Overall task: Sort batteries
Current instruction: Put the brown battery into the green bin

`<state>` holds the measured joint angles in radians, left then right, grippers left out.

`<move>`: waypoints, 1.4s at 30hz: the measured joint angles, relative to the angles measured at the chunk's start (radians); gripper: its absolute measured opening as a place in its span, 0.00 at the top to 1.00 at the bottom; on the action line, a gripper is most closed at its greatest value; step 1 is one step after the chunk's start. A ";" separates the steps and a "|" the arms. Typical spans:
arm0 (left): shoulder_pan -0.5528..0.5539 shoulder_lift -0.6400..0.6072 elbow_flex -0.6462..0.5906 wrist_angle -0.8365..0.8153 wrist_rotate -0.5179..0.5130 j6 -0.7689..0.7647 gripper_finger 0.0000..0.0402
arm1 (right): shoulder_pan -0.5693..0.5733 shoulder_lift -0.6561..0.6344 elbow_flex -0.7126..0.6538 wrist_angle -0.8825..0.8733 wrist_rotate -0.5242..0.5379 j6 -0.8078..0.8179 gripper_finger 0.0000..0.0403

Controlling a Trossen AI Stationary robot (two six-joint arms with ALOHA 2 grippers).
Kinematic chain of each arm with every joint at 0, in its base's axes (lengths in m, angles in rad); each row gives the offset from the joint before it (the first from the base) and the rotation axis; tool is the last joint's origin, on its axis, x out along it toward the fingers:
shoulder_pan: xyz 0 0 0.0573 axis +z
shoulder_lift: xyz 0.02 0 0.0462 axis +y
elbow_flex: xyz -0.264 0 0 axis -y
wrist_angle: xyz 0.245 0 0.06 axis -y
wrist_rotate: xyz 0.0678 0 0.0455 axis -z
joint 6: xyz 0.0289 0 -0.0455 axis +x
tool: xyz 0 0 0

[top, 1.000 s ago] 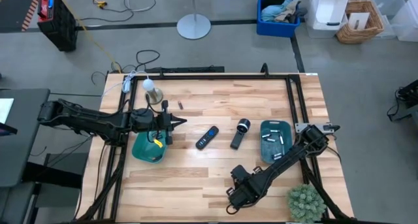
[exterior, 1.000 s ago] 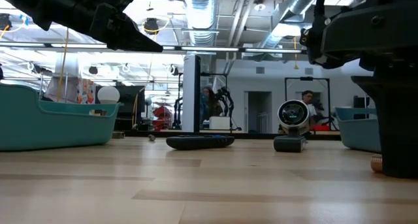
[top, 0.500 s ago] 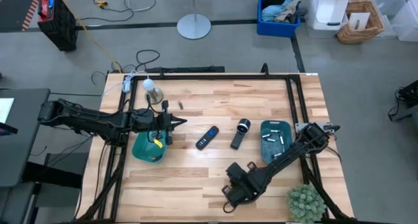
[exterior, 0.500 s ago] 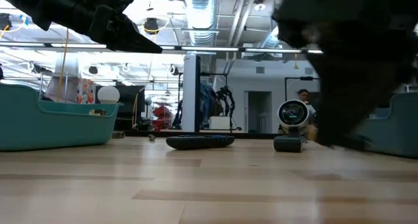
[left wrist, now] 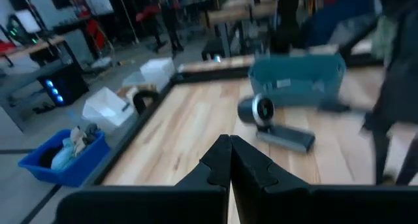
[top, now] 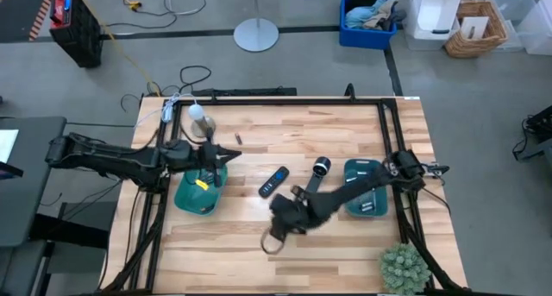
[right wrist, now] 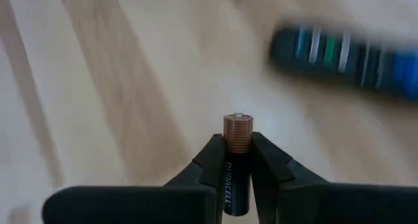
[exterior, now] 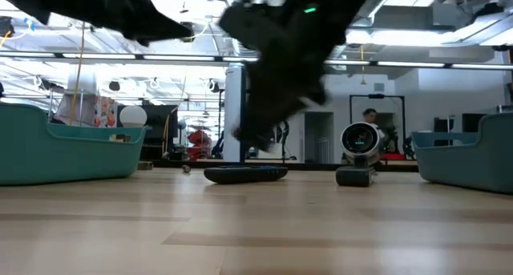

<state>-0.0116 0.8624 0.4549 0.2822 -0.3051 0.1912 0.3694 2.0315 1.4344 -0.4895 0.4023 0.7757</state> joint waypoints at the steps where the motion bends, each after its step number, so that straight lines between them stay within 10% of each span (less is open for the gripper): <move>1: 0.000 -0.027 0.000 -0.006 -0.003 -0.002 1.00 | -0.025 0.000 0.000 0.041 -0.001 -0.067 0.84; 14: 0.000 -0.288 0.000 -0.221 -0.256 -0.110 1.00 | -0.293 0.069 0.035 0.804 -0.165 -0.539 0.84; 28: 0.000 -0.333 0.000 -0.228 -0.254 -0.154 1.00 | -0.312 0.426 0.539 0.737 -0.253 -0.602 0.82; 42: 0.007 -0.333 0.000 -0.286 -0.275 -0.207 1.00 | -0.329 0.455 0.587 0.771 -0.332 -0.598 0.44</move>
<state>-0.0050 0.5297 0.4549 -0.0038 -0.5802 -0.0161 0.0407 2.4868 2.0211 0.2815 0.0701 0.1780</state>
